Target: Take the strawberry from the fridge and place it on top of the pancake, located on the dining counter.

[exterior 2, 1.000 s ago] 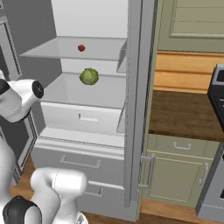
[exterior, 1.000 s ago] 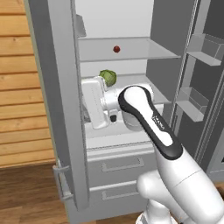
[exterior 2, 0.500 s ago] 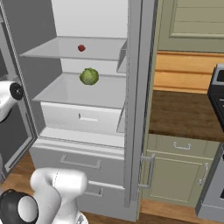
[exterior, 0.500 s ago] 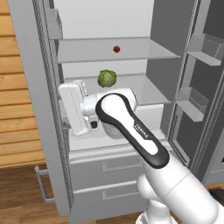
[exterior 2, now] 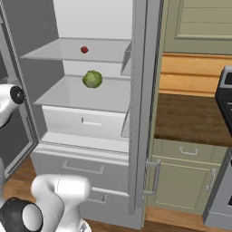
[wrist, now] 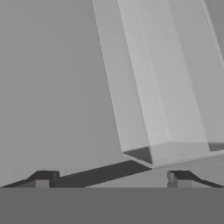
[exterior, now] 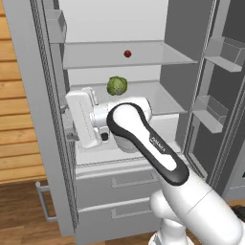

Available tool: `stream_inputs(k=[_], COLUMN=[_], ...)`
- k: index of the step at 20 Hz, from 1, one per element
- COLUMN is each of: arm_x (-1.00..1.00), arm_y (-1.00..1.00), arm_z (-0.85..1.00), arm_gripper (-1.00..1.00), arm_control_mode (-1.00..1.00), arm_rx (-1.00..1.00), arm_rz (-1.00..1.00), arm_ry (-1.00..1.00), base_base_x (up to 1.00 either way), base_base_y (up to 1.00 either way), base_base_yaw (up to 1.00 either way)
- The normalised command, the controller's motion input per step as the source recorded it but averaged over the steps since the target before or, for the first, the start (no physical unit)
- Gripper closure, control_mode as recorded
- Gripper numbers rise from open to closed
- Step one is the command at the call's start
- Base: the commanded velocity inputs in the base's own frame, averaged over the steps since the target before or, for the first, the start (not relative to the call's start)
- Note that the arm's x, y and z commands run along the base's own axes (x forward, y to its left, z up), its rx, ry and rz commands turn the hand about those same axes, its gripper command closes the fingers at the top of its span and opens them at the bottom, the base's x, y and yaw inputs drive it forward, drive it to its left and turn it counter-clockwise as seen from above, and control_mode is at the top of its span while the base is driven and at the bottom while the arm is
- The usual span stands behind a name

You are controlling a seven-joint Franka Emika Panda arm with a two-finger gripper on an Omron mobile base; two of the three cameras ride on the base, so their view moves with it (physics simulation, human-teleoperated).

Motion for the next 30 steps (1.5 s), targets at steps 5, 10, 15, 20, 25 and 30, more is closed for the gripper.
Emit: stream_inputs(k=[5,10,15,20,25,30], arm_x=[-0.5,0.02,0.33,0.2,0.33,0.11], arm_y=[-0.96,-0.96,-0.98,-0.77,-0.72,-0.98], arm_z=[0.56,0.14,0.0,-0.1,-0.7,-0.88], arm_gripper=[-1.0,-1.0,-1.0,-1.0,-1.0,-1.0], arm_control_mode=[-1.0,-1.0,-1.0,-1.0,-1.0,-1.0], arm_rx=[0.03,-0.17,-0.57,-0.86,-0.77,-0.26], arm_rz=[0.0,0.0,0.01,0.1,0.37,0.55], arm_ry=[0.0,0.0,0.05,0.05,0.02,0.0], base_base_x=[0.0,0.0,0.0,0.0,0.0,0.0], base_base_y=[0.0,0.0,0.0,0.0,0.0,0.0], base_base_yaw=[0.0,0.0,0.0,0.0,0.0,0.0])
